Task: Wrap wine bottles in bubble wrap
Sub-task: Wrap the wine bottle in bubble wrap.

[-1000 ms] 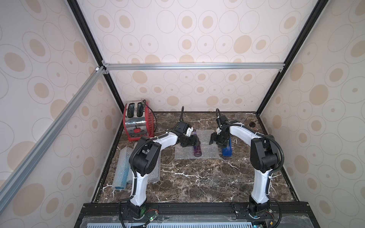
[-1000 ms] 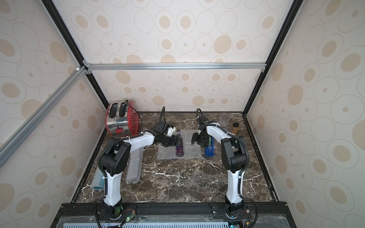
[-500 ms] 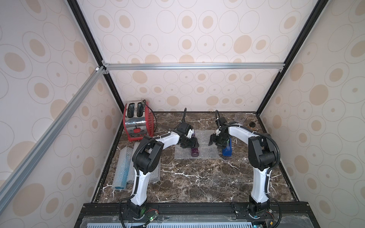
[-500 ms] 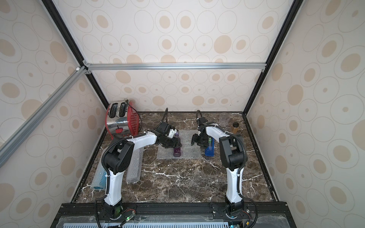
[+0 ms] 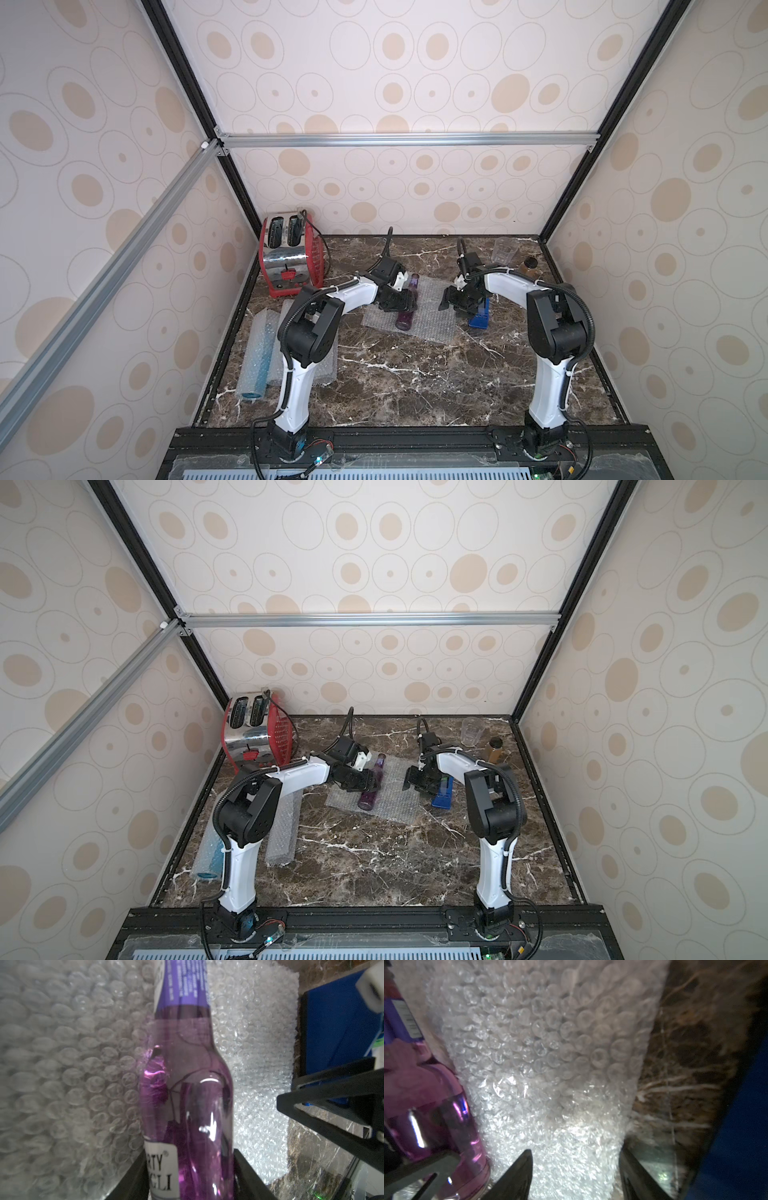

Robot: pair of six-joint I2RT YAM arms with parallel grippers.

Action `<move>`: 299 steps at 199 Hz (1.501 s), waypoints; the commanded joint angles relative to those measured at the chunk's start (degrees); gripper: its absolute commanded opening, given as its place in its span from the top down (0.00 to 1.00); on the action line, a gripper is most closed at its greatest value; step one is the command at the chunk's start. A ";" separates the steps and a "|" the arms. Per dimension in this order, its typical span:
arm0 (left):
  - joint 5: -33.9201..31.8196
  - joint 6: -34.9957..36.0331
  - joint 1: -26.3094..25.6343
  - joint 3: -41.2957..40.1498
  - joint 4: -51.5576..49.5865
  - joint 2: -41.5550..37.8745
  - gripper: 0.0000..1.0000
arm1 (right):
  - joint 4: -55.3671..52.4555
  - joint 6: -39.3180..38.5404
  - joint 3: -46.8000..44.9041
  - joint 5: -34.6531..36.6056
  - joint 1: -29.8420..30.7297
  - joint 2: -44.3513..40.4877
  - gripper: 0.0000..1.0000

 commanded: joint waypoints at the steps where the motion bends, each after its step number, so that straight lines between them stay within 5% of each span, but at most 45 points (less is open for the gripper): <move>1: -0.75 0.40 -0.22 1.13 -2.90 -1.56 0.50 | 1.02 2.21 -2.51 -5.44 0.32 0.06 0.36; 60: -3.26 2.73 -0.25 3.82 -5.79 -2.69 0.65 | 1.97 2.57 -0.74 -5.46 0.29 0.85 0.48; 116: -3.21 3.29 -0.29 4.39 -6.49 -2.65 0.66 | 3.86 2.98 -0.86 -8.92 0.23 -0.41 0.64; 152: -5.46 3.93 -0.28 2.88 -7.32 -2.46 0.56 | 10.19 5.96 -3.43 -17.74 0.22 -2.02 1.00; 189: -3.90 2.46 -0.20 3.29 -7.05 -3.70 0.47 | 10.70 7.67 -3.95 -20.41 0.23 -4.67 1.00; 239: -1.69 1.82 0.10 3.52 -6.66 -7.08 0.20 | 10.34 9.43 -4.19 -20.75 0.62 -8.01 0.98; 299: 1.29 6.38 1.11 0.08 -5.42 -16.46 0.16 | 12.28 12.66 0.04 -20.01 4.78 -5.32 0.95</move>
